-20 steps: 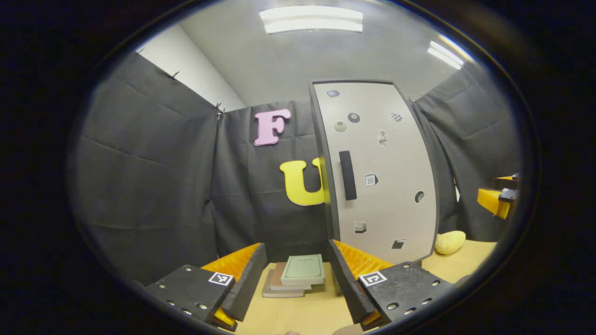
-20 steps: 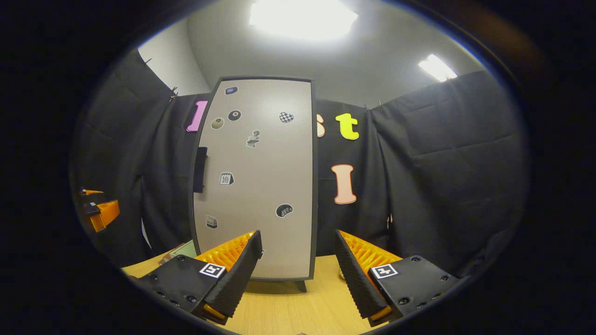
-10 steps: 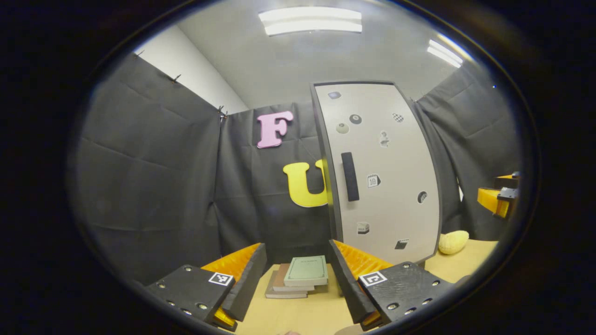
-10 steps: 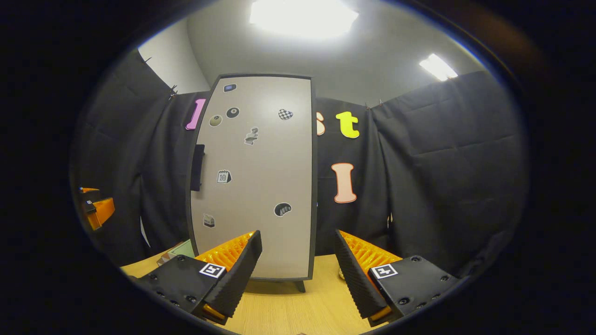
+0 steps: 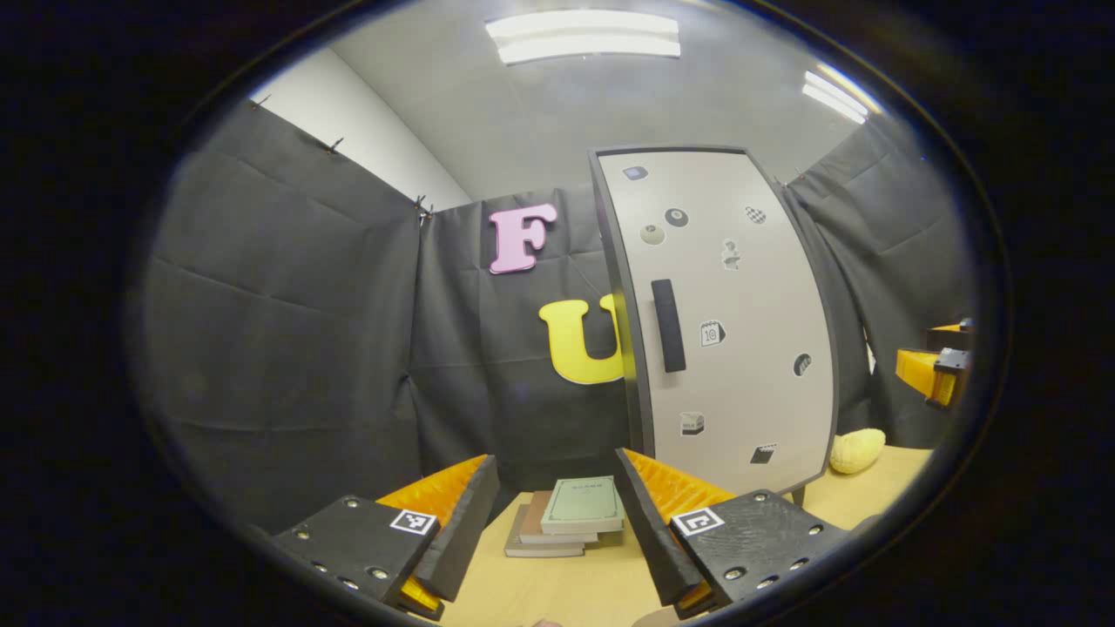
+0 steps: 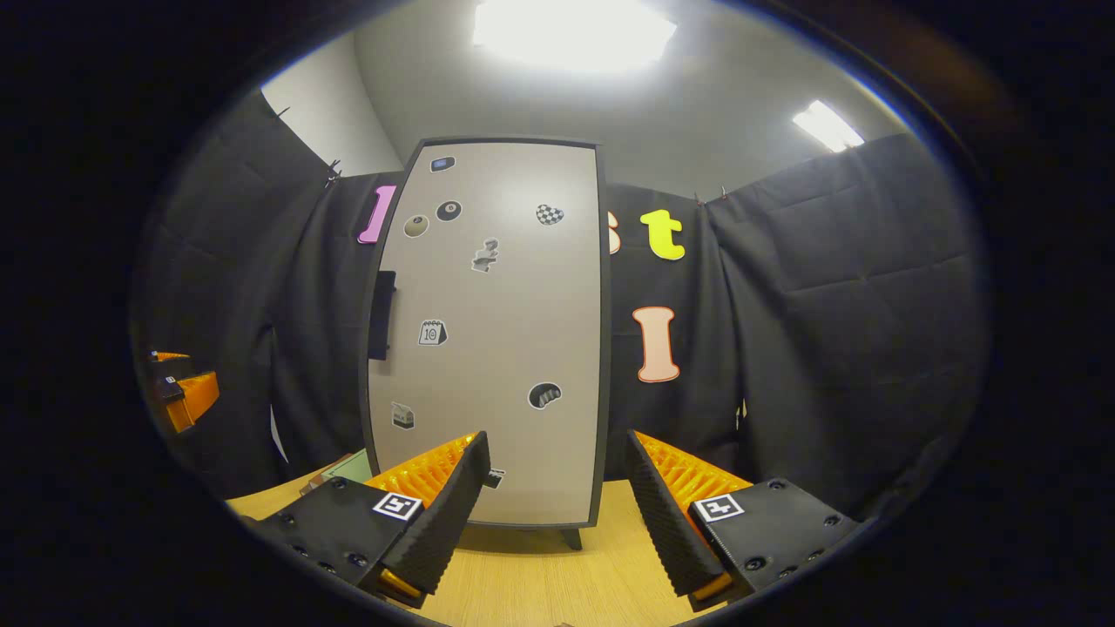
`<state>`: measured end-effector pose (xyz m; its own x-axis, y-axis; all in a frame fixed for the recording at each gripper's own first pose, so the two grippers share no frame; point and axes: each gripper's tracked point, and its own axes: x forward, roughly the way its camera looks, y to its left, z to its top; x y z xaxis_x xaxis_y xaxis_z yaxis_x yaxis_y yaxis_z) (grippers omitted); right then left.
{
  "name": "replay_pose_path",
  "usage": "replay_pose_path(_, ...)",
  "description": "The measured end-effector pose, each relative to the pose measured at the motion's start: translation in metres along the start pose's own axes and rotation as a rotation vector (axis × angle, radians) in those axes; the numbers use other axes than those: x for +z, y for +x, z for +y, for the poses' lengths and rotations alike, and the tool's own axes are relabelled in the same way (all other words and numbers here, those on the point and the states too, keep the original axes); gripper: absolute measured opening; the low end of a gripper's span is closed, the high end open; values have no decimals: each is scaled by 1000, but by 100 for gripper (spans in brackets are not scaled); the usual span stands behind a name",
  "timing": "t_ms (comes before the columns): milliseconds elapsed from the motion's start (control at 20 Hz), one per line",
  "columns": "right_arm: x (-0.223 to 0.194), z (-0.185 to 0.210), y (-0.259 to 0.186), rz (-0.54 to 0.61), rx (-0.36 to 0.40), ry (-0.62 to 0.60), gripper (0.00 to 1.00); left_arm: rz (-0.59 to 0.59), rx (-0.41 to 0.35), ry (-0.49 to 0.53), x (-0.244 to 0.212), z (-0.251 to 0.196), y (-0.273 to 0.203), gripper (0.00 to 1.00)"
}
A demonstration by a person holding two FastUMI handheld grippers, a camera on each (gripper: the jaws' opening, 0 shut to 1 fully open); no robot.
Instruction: Open the cabinet door with the right hand, grasp the bottle in the cabinet with the left hand and place it on the coaster, then close the cabinet door with the right hand.
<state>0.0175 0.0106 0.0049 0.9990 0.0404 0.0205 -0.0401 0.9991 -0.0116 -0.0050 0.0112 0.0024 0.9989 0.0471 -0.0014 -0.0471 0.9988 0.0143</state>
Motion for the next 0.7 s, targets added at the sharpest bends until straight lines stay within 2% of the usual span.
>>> replay_pose_path(300,33,57,41,-22,116,63,98,8,58,21,-2,27,-14,80)
replay_pose_path(500,56,111,78,-31,206,74,98,13,135,41,-3,61,-34,80)
replay_pose_path(700,74,167,118,-37,265,87,96,31,226,67,-10,99,-58,80)
